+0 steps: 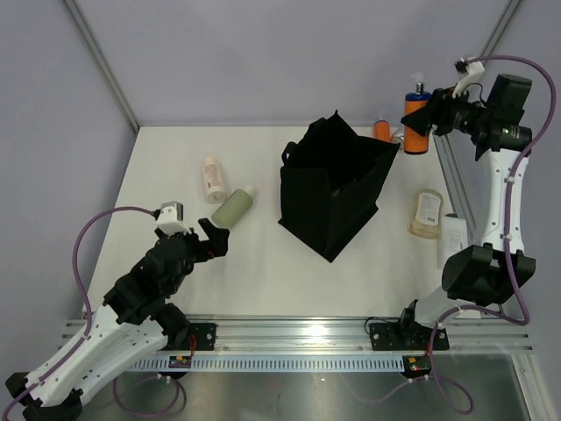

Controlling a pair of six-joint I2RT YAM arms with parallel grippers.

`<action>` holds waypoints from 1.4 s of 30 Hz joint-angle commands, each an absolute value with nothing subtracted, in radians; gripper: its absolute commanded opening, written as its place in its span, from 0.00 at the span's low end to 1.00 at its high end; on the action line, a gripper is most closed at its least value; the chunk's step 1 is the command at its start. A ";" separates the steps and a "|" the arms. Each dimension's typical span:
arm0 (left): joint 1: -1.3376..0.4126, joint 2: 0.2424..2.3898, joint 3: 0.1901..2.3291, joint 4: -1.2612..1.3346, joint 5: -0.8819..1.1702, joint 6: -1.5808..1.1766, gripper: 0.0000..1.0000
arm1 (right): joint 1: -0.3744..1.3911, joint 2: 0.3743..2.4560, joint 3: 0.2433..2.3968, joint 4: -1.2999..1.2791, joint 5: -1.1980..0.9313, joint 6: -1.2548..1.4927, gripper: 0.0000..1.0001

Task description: Place the personal care products into the canvas bag

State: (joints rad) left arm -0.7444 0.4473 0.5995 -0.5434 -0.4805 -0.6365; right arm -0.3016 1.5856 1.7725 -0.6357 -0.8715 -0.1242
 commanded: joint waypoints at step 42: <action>-0.726 0.713 0.592 -0.290 -0.463 -0.310 0.99 | 0.314 1.891 1.603 -0.900 -0.670 -0.575 0.33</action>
State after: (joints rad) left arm -0.7403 0.6544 0.5625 -0.3878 -0.4507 -0.3950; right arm 0.3019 1.8904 1.6157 -0.9333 -0.6811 -0.6315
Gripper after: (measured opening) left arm 0.983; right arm 0.630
